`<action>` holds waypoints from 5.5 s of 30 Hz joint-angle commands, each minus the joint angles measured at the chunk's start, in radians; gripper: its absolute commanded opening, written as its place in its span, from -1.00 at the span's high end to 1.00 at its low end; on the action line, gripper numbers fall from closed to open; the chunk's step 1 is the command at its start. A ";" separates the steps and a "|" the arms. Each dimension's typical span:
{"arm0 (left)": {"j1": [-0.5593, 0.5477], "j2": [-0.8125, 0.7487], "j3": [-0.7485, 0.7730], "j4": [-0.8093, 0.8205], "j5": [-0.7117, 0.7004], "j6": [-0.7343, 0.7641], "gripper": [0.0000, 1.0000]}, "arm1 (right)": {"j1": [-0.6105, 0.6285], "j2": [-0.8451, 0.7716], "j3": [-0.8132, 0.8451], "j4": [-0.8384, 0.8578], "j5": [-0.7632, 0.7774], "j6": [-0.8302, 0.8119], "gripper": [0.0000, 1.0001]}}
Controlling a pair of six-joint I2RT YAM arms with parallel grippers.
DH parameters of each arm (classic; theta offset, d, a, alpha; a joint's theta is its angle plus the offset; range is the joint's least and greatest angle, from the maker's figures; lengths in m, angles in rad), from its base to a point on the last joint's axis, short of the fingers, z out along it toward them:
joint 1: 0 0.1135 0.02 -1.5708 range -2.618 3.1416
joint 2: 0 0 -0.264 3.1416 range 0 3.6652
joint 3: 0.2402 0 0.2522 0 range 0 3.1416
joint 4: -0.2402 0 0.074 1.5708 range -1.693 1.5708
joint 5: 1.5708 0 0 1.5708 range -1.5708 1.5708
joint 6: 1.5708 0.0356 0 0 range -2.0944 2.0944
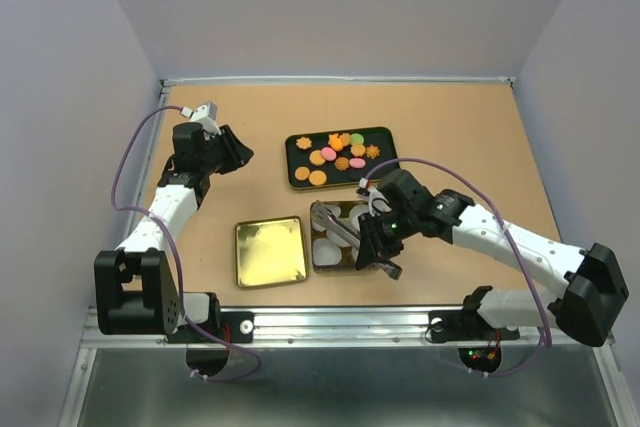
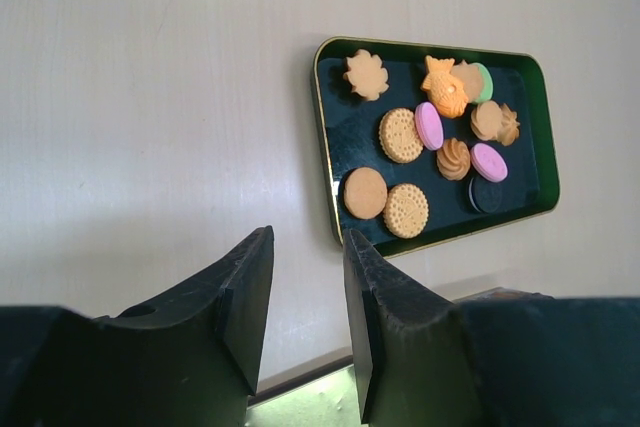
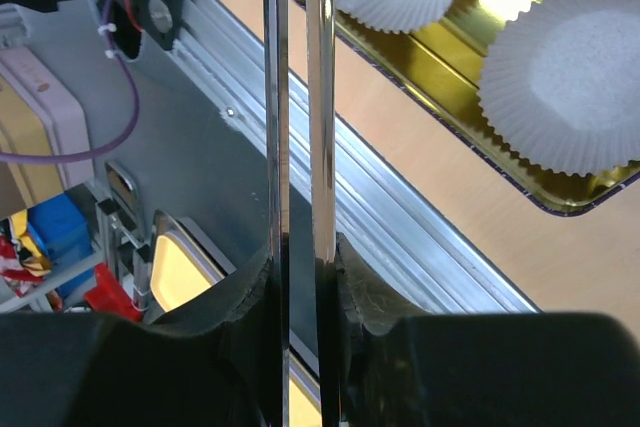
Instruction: Pack the cookies
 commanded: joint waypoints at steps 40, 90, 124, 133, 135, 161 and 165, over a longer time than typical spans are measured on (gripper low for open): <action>-0.012 -0.046 -0.024 0.013 -0.016 0.014 0.11 | 0.006 0.024 -0.006 0.143 0.134 -0.043 0.00; 0.051 0.158 0.215 -0.033 0.015 0.080 0.12 | -0.424 0.729 0.752 -0.081 0.209 -0.209 0.13; 0.051 0.165 0.208 -0.028 0.024 0.075 0.13 | -0.424 0.645 0.772 -0.110 0.183 -0.194 0.64; 0.051 0.167 0.203 -0.025 0.026 0.072 0.12 | -0.424 0.404 0.641 -0.163 0.158 -0.174 0.63; 0.051 0.167 0.202 -0.025 0.027 0.072 0.12 | -0.424 0.320 0.560 -0.177 0.152 -0.168 0.64; 0.051 0.150 0.177 -0.019 0.015 0.072 0.14 | -0.405 -0.157 -0.064 -0.248 -0.009 -0.071 0.63; 0.049 0.152 0.176 -0.019 0.015 0.073 0.13 | -0.387 -0.167 -0.060 -0.248 -0.030 -0.063 0.63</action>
